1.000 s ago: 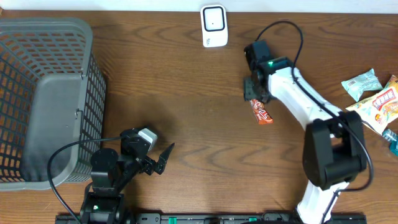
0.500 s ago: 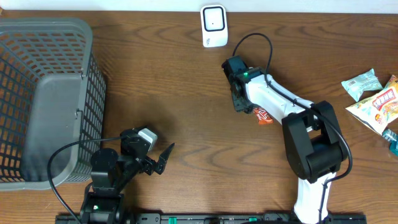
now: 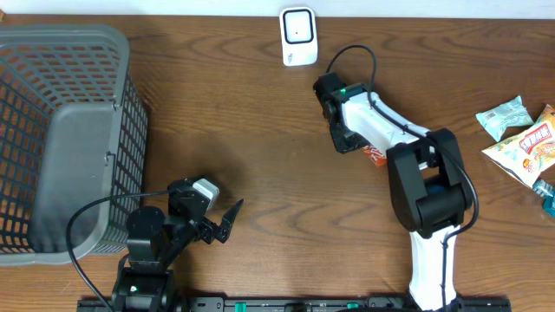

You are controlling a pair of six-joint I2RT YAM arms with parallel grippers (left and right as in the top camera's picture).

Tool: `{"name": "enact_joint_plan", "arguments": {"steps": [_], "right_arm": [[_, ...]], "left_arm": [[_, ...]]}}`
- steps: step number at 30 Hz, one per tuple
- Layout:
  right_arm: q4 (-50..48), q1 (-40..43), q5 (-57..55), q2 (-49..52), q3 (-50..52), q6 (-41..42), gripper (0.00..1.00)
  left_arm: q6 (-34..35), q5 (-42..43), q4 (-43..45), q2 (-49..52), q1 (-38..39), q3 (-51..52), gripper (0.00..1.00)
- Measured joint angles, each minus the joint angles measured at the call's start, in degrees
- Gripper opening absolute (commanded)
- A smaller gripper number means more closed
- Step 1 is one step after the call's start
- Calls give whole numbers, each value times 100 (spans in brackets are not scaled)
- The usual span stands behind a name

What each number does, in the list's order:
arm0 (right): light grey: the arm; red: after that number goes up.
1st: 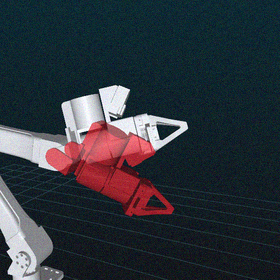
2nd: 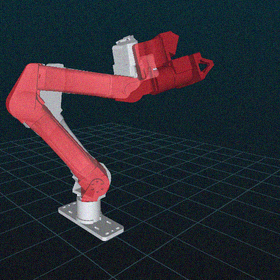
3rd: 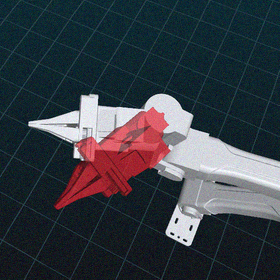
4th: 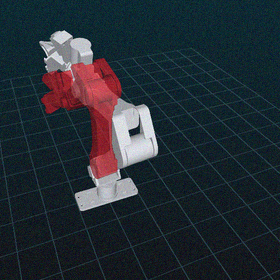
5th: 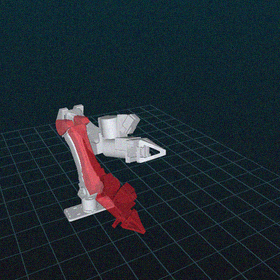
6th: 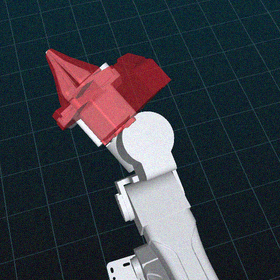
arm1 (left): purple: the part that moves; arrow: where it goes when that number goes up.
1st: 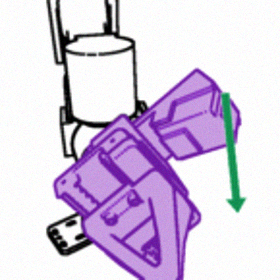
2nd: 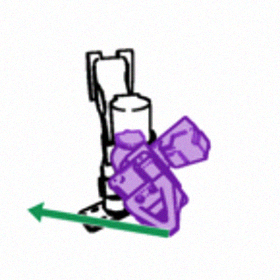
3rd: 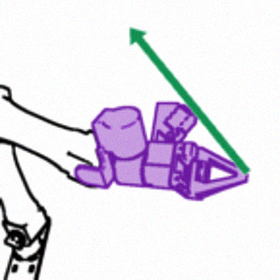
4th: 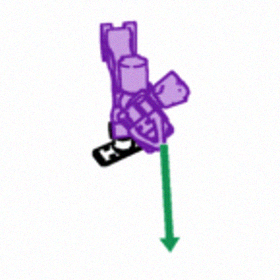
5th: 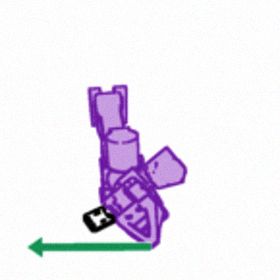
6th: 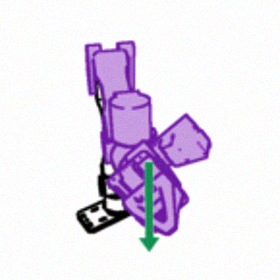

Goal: Scan the item barcode

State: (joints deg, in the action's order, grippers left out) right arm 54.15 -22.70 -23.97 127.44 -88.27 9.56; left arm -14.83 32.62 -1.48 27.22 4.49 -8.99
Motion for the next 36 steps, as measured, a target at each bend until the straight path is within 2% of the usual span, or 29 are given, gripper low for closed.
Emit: {"name": "enact_joint_plan", "arguments": {"steps": [4, 7, 12, 15, 18, 23, 28, 32, 36], "right_arm": [[302, 140, 455, 52, -223, -649, 1], [780, 422, 1582, 57, -468, -1139, 1], [1987, 697, 5825, 205, -240, -2743, 2], [2496, 662, 7497, 411, 33, -3574, 2], [2968, 662, 8712, 330, 66, -4308, 2], [3348, 671, 9921, 170, 57, -5073, 2], [3733, 671, 10662, 170, 52, -5381, 1], [4207, 671, 10946, 170, 50, -5602, 1], [4336, 671, 11071, 170, 48, -6275, 1]], "left_arm": [[0, -2, 0, 0, 0, 0, 98], [0, -2, 0, 0, 0, 0, 98], [0, 0, 0, 0, 0, 0, 98], [0, -2, 2, 0, 0, 0, 98], [0, 0, 2, 0, 0, 0, 98], [0, 0, 0, 0, 0, 0, 98], [0, 0, 0, 0, 0, 0, 98], [0, 0, 0, 0, 0, 0, 98], [0, -2, 2, 0, 0, 0, 98]]}}
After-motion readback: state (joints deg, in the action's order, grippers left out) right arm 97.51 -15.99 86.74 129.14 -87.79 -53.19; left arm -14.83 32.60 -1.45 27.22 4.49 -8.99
